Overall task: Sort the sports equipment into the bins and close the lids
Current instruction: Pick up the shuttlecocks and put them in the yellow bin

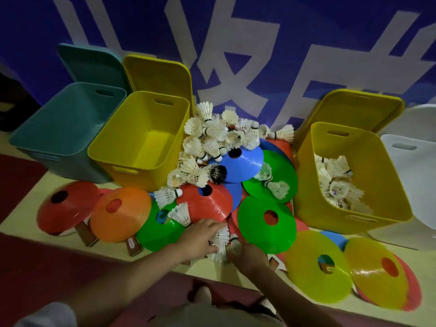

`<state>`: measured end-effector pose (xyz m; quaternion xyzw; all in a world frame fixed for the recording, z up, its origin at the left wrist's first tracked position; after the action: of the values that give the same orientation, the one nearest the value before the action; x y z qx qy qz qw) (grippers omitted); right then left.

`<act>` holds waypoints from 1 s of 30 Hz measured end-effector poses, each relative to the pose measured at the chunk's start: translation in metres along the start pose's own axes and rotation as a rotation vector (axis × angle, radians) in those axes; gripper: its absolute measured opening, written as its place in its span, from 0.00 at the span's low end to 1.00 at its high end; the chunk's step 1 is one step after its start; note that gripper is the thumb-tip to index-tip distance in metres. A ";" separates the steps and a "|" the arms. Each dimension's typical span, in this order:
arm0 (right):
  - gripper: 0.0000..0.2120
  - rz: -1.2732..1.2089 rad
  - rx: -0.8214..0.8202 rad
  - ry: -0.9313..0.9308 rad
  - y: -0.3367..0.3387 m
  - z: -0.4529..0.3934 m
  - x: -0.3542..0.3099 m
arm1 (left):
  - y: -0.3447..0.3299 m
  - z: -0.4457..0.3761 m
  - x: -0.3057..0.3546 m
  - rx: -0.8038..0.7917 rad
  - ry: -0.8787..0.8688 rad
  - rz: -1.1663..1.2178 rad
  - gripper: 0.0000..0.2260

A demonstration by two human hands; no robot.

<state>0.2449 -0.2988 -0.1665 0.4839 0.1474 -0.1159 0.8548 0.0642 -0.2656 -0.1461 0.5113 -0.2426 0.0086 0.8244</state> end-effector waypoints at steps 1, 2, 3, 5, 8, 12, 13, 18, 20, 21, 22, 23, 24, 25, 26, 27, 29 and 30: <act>0.25 -0.012 0.019 -0.012 -0.001 0.000 0.000 | -0.002 -0.001 -0.001 0.013 -0.008 -0.019 0.31; 0.24 -0.031 0.036 -0.011 -0.002 0.000 0.000 | -0.002 -0.002 -0.002 0.038 -0.014 -0.023 0.29; 0.22 -0.062 0.049 -0.005 0.000 0.002 -0.001 | -0.004 -0.004 -0.004 0.064 -0.015 -0.011 0.28; 0.22 -0.112 0.079 -0.021 0.002 0.004 0.001 | -0.004 -0.007 -0.006 0.104 -0.010 0.073 0.26; 0.23 -0.177 0.142 -0.071 0.007 0.007 0.005 | -0.001 -0.009 -0.008 0.130 0.041 0.313 0.24; 0.25 -0.236 0.230 -0.017 0.019 0.009 0.013 | 0.003 -0.011 -0.011 0.183 0.108 0.506 0.22; 0.26 -0.252 0.250 -0.003 0.023 0.010 0.015 | 0.005 -0.010 -0.011 0.192 0.121 0.529 0.22; 0.27 -0.344 0.357 0.123 0.035 0.012 0.023 | 0.017 -0.011 -0.005 0.236 0.148 0.642 0.22; 0.26 -0.371 0.401 0.186 0.046 0.012 0.020 | 0.026 -0.011 0.001 0.262 0.152 0.695 0.24; 0.27 -0.384 0.421 0.214 0.053 0.012 0.018 | 0.031 -0.013 0.005 0.277 0.153 0.716 0.25; 0.27 -0.407 0.443 0.233 0.062 0.011 0.016 | 0.036 -0.015 0.008 0.300 0.150 0.735 0.25; 0.27 -0.439 0.466 0.251 0.073 0.011 0.015 | 0.043 -0.017 0.013 0.314 0.145 0.751 0.26; 0.27 -0.478 0.499 0.272 0.086 0.011 0.014 | 0.050 -0.020 0.018 0.326 0.128 0.771 0.26; 0.27 -0.527 0.536 0.299 0.100 0.012 0.013 | 0.057 -0.024 0.024 0.331 0.113 0.788 0.26; 0.26 -0.575 0.577 0.328 0.115 0.013 0.014 | 0.065 -0.028 0.031 0.331 0.096 0.803 0.26; 0.25 -0.606 0.623 0.359 0.131 0.014 0.017 | 0.072 -0.033 0.039 0.328 0.082 0.812 0.26; 0.23 -0.600 0.743 0.402 0.160 0.015 0.027 | 0.084 -0.044 0.058 0.333 0.060 0.828 0.26; 0.22 -0.575 0.800 0.412 0.175 0.015 0.037 | 0.090 -0.051 0.070 0.341 0.052 0.837 0.26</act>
<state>0.3410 -0.2257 -0.0339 0.7248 0.3830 -0.2954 0.4906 0.1221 -0.1961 -0.0604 0.4972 -0.4028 0.3941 0.6597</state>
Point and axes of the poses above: each hand's wrist, its own z-axis away from the middle knuckle, its own y-axis out of the back of the hand, x = y × z, the point moved 1 cm from there along -z, towards the middle knuckle, and after that the axes turned 7 degrees about y, right-handed, at the moved point
